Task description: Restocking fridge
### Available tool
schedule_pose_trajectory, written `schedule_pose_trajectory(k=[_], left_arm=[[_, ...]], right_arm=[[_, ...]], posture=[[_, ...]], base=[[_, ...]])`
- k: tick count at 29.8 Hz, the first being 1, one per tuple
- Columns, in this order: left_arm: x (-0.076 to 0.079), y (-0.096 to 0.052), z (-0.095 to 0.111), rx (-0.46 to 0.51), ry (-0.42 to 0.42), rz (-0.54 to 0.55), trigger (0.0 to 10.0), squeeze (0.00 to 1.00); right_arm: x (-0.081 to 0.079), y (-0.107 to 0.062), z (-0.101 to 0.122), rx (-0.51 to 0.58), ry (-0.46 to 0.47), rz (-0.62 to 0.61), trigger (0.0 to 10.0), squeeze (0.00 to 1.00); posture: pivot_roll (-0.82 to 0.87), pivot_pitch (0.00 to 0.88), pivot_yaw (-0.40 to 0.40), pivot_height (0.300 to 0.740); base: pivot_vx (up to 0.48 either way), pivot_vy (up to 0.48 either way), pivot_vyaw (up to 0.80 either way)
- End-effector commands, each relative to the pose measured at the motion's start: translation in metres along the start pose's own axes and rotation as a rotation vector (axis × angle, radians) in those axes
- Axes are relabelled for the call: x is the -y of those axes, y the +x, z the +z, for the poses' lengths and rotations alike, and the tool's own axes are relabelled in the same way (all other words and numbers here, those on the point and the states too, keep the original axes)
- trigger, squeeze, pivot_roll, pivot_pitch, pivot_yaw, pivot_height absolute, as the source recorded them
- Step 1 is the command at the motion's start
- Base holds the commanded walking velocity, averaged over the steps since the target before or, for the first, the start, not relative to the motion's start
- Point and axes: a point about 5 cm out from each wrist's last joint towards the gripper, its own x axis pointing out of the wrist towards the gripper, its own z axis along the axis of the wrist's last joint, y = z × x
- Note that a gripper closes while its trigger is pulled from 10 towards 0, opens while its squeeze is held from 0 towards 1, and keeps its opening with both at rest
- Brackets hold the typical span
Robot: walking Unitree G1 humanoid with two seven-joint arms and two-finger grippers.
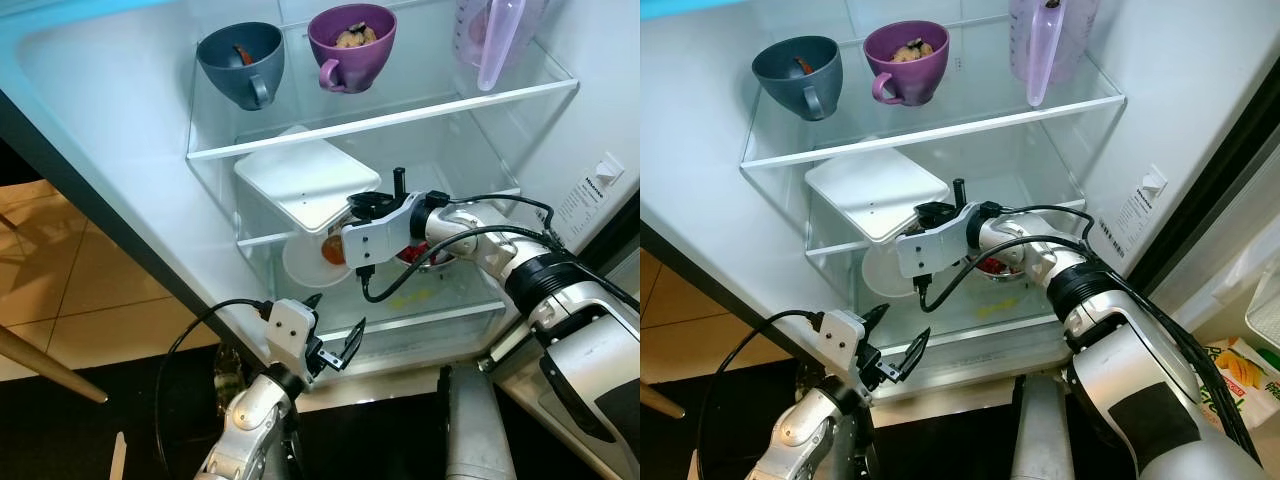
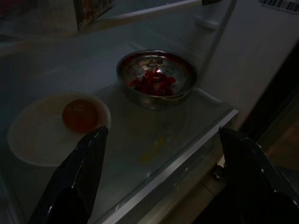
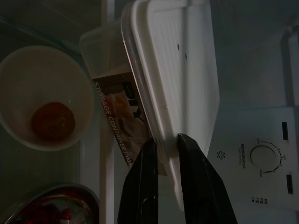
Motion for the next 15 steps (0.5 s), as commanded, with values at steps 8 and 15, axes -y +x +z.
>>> schedule_pose_trajectory(k=[8, 15], left_arm=[[0.002, 0.000, -0.006, -0.013, 0.000, 0.011, 10.0, 0.00], [0.004, 0.002, -0.006, -0.007, -0.002, 0.003, 10.0, 0.00]], right_arm=[[-0.006, -0.003, -0.017, -0.102, -0.001, 0.021, 0.0, 0.00], [-0.008, -0.018, -0.043, -0.233, 0.026, 0.031, 0.0, 0.00]], posture=[[-0.06, 0.209, 0.098, 0.530], [-0.07, 0.209, 0.097, 0.530]], base=[[0.000, 0.000, 0.00], [0.000, 0.000, 0.00]])
